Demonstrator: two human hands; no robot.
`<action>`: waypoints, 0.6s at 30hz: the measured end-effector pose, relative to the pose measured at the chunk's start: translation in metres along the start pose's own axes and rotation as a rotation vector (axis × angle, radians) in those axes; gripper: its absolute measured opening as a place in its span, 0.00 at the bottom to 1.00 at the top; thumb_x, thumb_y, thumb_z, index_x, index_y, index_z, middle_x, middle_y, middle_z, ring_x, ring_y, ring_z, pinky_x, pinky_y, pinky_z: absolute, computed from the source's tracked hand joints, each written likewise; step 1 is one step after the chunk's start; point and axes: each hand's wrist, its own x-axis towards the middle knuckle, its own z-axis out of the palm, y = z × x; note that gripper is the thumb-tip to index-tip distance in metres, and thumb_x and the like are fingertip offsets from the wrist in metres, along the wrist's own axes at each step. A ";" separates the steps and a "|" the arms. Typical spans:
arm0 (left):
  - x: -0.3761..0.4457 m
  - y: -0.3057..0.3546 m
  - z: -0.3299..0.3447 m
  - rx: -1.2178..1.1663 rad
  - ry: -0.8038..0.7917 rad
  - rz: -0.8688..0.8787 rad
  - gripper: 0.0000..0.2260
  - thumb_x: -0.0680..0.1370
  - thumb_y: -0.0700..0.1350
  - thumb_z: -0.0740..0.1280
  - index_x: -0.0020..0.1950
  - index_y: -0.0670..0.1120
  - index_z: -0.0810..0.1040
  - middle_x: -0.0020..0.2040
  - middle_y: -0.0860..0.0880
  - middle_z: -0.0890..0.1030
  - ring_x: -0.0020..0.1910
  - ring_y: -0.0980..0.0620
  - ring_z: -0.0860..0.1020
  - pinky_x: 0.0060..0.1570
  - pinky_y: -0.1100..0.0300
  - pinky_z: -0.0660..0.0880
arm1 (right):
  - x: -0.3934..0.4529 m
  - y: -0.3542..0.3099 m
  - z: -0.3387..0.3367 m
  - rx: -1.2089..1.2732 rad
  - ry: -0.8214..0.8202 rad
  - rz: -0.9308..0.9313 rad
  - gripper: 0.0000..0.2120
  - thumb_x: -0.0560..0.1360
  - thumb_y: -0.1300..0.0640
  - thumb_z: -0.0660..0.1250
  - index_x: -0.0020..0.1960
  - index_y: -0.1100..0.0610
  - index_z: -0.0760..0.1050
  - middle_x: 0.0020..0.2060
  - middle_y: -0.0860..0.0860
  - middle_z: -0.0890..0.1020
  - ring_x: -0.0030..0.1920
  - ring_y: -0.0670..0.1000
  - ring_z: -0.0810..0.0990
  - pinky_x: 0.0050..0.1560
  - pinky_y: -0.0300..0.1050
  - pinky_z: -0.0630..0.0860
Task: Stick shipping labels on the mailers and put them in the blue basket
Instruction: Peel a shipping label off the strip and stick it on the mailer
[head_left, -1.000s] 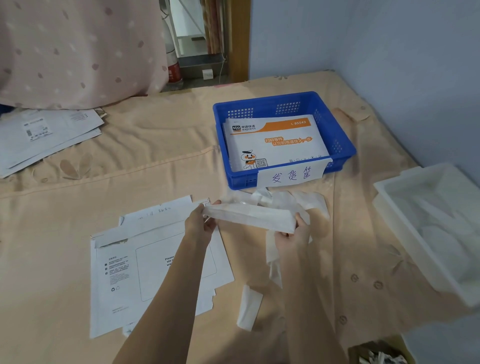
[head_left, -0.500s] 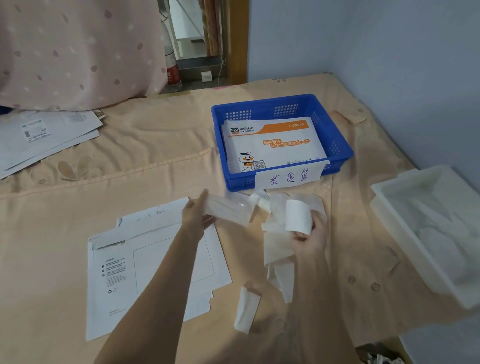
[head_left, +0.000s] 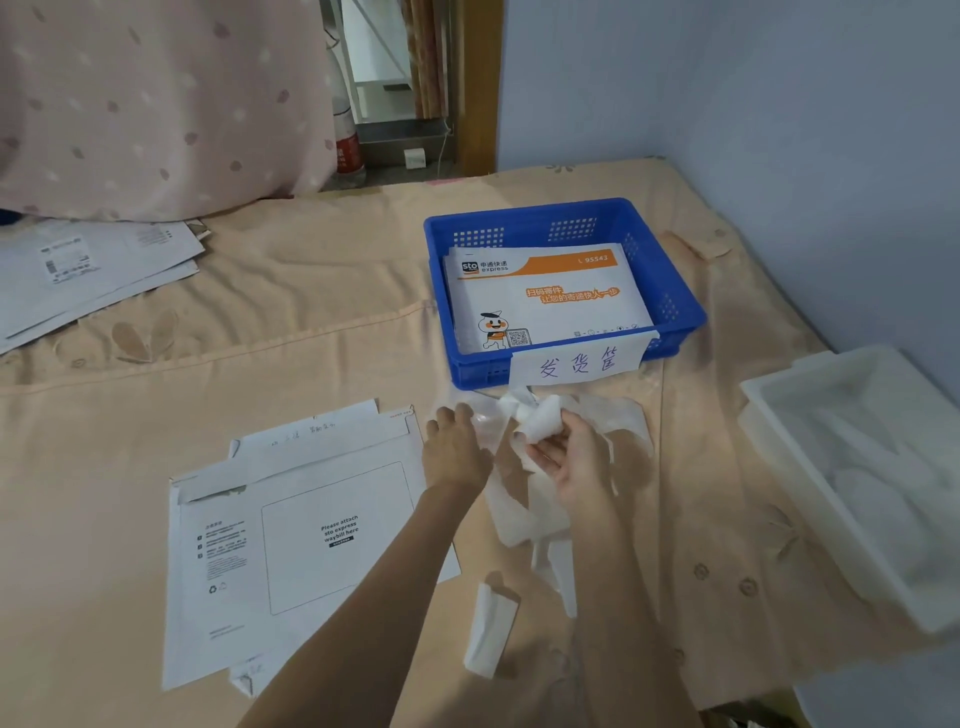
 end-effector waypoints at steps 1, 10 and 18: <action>-0.001 0.000 -0.003 -0.031 0.065 0.040 0.23 0.74 0.40 0.68 0.68 0.46 0.67 0.65 0.45 0.68 0.62 0.45 0.68 0.56 0.56 0.70 | -0.001 0.001 0.002 -0.007 0.010 0.006 0.08 0.79 0.60 0.61 0.42 0.61 0.73 0.37 0.57 0.78 0.36 0.54 0.80 0.24 0.40 0.78; -0.028 -0.009 -0.012 -0.420 0.224 0.404 0.14 0.73 0.37 0.68 0.56 0.49 0.81 0.50 0.51 0.83 0.49 0.51 0.78 0.48 0.66 0.69 | -0.007 0.011 0.009 -0.052 -0.074 0.073 0.14 0.81 0.54 0.58 0.42 0.61 0.73 0.35 0.55 0.78 0.36 0.53 0.82 0.34 0.45 0.77; -0.044 -0.049 -0.029 -0.840 0.157 0.052 0.08 0.77 0.40 0.66 0.38 0.46 0.79 0.33 0.54 0.81 0.33 0.62 0.76 0.39 0.65 0.71 | -0.022 0.024 0.023 -0.405 -0.199 -0.172 0.07 0.75 0.61 0.65 0.49 0.57 0.82 0.46 0.54 0.83 0.42 0.54 0.83 0.38 0.39 0.78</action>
